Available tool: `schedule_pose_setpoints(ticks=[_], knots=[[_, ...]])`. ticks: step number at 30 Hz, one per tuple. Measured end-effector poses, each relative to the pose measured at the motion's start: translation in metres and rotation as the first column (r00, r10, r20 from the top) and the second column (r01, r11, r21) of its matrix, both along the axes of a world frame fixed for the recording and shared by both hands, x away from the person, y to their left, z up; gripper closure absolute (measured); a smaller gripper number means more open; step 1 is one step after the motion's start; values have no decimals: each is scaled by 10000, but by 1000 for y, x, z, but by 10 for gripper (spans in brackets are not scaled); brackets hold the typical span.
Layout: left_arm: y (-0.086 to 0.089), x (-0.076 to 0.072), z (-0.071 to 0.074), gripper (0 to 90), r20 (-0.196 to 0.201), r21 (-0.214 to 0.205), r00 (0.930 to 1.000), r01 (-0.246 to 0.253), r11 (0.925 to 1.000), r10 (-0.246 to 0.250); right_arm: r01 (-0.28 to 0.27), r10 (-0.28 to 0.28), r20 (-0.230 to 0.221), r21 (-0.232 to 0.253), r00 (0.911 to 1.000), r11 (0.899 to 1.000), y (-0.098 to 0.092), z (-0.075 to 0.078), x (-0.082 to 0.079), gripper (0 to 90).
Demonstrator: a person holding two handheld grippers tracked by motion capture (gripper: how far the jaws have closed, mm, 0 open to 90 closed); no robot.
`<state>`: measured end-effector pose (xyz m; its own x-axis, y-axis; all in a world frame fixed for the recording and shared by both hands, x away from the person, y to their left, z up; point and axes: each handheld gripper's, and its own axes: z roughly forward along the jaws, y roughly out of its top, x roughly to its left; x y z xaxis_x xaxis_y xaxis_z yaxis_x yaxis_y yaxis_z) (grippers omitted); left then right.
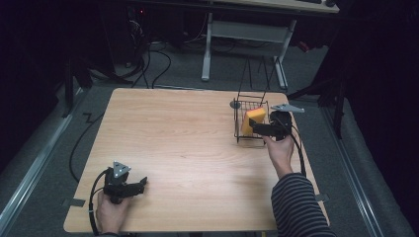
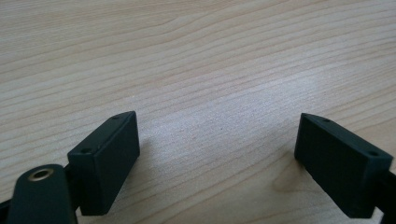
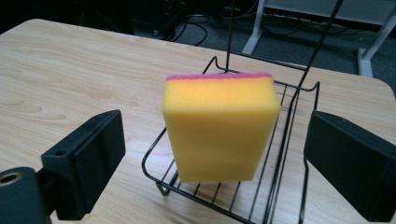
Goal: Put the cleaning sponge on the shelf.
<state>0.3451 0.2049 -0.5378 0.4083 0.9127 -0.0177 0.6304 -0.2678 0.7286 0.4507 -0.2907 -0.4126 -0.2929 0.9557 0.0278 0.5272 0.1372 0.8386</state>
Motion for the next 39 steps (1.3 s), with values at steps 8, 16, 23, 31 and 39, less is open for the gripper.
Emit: schedule_pose_setpoints(ticks=[8,16,23,31,39], knots=[[0,0,0,146,5,3,10000,-5,10000,5,-176,176,-9,81,9998,9998,-9,5,-13,79],[0,0,0,145,5,5,10000,-2,10000,2,-368,350,327,569,9989,9977,-17,9,-30,121],[0,0,0,146,0,2,10000,2,10000,-2,-566,538,386,739,9978,9957,-20,17,-45,146],[0,0,0,146,1,1,10000,0,10000,0,-849,808,492,881,9955,9925,-18,26,-62,159],[0,0,0,146,1,1,10000,3,10000,-3,-874,790,793,1091,9937,9902,-21,29,-78,181]])
